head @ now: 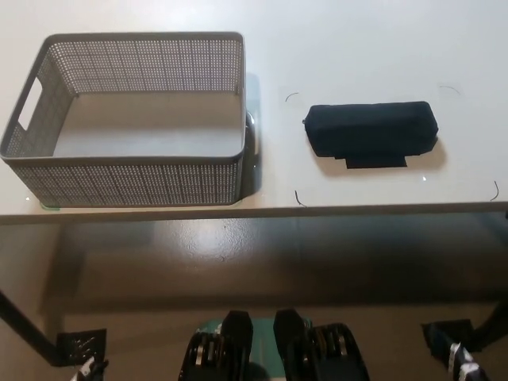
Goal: Use the right hand to pick up the pencil case on the right hand side and put it into a grey container on the left side
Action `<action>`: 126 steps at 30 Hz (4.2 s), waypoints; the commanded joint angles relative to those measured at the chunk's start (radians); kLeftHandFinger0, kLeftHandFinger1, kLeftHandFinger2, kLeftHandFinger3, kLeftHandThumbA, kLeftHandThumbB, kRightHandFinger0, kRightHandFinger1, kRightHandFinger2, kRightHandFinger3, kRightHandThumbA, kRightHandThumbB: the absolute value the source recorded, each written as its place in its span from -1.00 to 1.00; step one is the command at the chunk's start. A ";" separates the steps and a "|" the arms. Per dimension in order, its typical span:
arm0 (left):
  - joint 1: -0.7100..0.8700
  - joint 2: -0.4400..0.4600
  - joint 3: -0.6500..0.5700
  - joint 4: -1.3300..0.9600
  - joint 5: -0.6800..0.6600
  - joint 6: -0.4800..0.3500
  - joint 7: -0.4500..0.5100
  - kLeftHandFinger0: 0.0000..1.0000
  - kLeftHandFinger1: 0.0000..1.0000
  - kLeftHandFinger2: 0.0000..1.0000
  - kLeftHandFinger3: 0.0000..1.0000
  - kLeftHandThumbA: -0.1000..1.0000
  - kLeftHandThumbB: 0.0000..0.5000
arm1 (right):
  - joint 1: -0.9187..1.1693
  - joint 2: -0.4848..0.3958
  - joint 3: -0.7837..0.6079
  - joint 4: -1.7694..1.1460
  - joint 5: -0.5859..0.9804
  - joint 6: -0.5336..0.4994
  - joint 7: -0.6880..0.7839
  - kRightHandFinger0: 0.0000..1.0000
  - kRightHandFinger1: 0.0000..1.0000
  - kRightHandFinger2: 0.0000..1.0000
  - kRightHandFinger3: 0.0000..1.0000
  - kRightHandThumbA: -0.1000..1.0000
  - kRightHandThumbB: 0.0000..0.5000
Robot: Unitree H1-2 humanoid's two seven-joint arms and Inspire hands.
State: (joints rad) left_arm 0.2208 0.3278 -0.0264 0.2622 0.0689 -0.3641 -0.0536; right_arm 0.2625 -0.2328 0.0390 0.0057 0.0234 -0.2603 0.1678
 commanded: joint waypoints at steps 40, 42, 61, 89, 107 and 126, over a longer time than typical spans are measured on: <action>-0.046 0.103 -0.013 0.049 0.069 -0.106 -0.018 1.00 1.00 1.00 1.00 1.00 0.50 | -0.915 -0.401 0.088 -0.211 -0.433 0.510 0.247 1.00 1.00 1.00 1.00 0.97 1.00; -0.047 0.104 -0.014 0.051 0.067 -0.106 -0.021 1.00 1.00 1.00 1.00 1.00 0.50 | -0.958 -0.402 0.114 -0.154 -0.455 0.510 0.251 1.00 1.00 1.00 1.00 1.00 1.00; -0.054 0.095 -0.017 0.045 0.065 -0.106 -0.036 1.00 1.00 1.00 1.00 1.00 0.55 | -1.388 -0.356 0.426 0.473 -0.668 0.452 0.268 1.00 1.00 1.00 1.00 0.79 1.00; -0.084 0.095 -0.023 0.042 0.086 -0.106 -0.052 1.00 1.00 1.00 1.00 1.00 0.56 | -1.520 -0.201 0.591 0.862 -0.741 0.372 0.255 1.00 1.00 1.00 1.00 0.76 1.00; -0.095 0.096 -0.025 0.035 0.090 -0.106 -0.065 1.00 1.00 1.00 1.00 1.00 0.64 | -1.489 -0.126 0.615 0.979 -0.743 0.317 0.229 1.00 1.00 1.00 1.00 0.72 1.00; -0.116 0.107 -0.037 0.034 0.081 -0.106 -0.066 1.00 1.00 1.00 1.00 1.00 0.59 | -1.481 -0.097 0.620 1.085 -0.738 0.268 0.188 1.00 1.00 1.00 1.00 0.72 1.00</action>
State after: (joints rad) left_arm 0.1158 0.4008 -0.0647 0.3208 0.1544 -0.4333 -0.1128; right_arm -1.1717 -0.3409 0.6663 1.0680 -0.7049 0.0386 0.3997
